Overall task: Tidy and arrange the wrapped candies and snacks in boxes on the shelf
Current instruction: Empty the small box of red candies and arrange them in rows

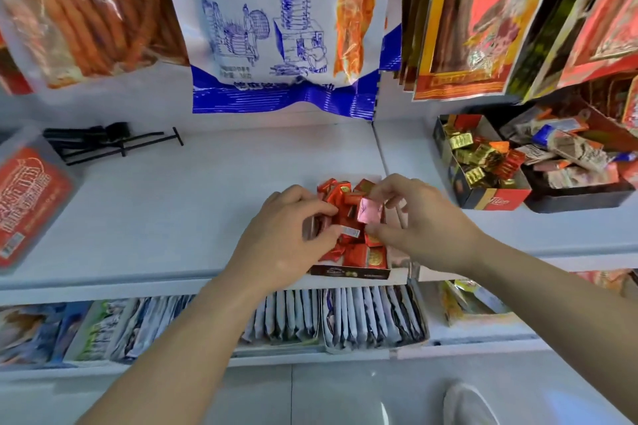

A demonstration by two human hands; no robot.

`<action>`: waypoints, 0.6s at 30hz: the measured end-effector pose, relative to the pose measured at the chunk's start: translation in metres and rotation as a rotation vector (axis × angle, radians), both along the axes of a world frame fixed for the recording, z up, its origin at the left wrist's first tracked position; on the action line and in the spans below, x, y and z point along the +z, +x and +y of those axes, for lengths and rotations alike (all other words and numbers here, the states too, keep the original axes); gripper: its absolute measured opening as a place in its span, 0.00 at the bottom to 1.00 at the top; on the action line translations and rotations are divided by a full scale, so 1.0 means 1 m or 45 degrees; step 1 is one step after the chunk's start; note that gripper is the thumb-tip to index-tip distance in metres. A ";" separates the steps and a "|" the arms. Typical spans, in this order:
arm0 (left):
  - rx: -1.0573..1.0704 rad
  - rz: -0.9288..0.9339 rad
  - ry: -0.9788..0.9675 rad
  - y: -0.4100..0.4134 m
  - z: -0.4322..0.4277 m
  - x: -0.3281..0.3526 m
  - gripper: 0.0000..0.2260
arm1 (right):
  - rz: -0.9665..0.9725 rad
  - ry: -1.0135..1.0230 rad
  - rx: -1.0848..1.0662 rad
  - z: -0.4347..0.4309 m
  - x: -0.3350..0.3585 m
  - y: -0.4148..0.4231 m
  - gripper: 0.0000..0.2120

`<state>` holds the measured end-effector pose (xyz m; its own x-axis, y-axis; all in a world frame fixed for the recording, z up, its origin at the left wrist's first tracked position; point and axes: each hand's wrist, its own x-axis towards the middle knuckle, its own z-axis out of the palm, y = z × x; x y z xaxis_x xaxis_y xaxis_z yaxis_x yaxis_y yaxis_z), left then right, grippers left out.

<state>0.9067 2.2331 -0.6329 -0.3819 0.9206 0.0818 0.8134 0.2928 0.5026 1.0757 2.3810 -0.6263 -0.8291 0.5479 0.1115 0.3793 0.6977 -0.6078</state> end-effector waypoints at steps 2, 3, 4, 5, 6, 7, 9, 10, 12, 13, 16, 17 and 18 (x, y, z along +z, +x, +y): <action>-0.026 0.028 -0.059 0.001 0.000 0.002 0.16 | 0.072 -0.072 -0.029 0.001 0.003 0.003 0.14; -0.031 0.040 -0.074 0.002 0.000 0.003 0.16 | 0.107 -0.108 -0.032 0.001 0.004 0.004 0.13; -0.033 0.044 -0.079 0.004 0.001 0.004 0.16 | 0.138 -0.145 -0.037 0.002 0.005 0.005 0.12; -0.032 0.043 -0.077 0.005 0.001 0.005 0.16 | 0.162 -0.180 -0.047 0.002 0.007 0.006 0.12; -0.028 0.036 -0.076 0.006 0.000 0.006 0.15 | 0.176 -0.209 -0.060 0.002 0.007 0.006 0.11; -0.021 0.024 -0.076 0.006 0.000 0.007 0.14 | 0.184 -0.229 -0.071 0.002 0.008 0.007 0.12; -0.006 -0.012 -0.065 0.006 -0.003 0.008 0.13 | 0.187 -0.255 -0.081 0.001 0.009 0.007 0.13; -0.002 -0.032 -0.052 0.007 -0.004 0.009 0.13 | 0.193 -0.274 -0.083 0.000 0.010 0.006 0.14; -0.006 -0.061 -0.023 0.005 -0.005 0.009 0.13 | 0.218 -0.347 -0.079 -0.003 0.013 0.006 0.14; -0.009 -0.077 -0.019 0.004 -0.005 0.009 0.12 | 0.231 -0.385 -0.070 -0.004 0.014 0.005 0.14; -0.014 -0.124 0.009 0.002 -0.005 0.009 0.12 | 0.248 -0.500 -0.054 -0.007 0.018 0.004 0.12; -0.022 -0.119 0.036 0.002 -0.004 0.008 0.12 | 0.247 -0.539 -0.058 -0.008 0.019 0.003 0.11; -0.025 -0.112 0.080 0.002 -0.004 0.009 0.12 | 0.247 -0.571 -0.060 -0.008 0.019 0.003 0.09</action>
<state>0.9090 2.2294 -0.6242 -0.3721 0.9221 0.1063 0.7708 0.2432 0.5889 1.0784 2.3727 -0.6070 -0.7897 0.6134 0.0060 0.2541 0.3360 -0.9069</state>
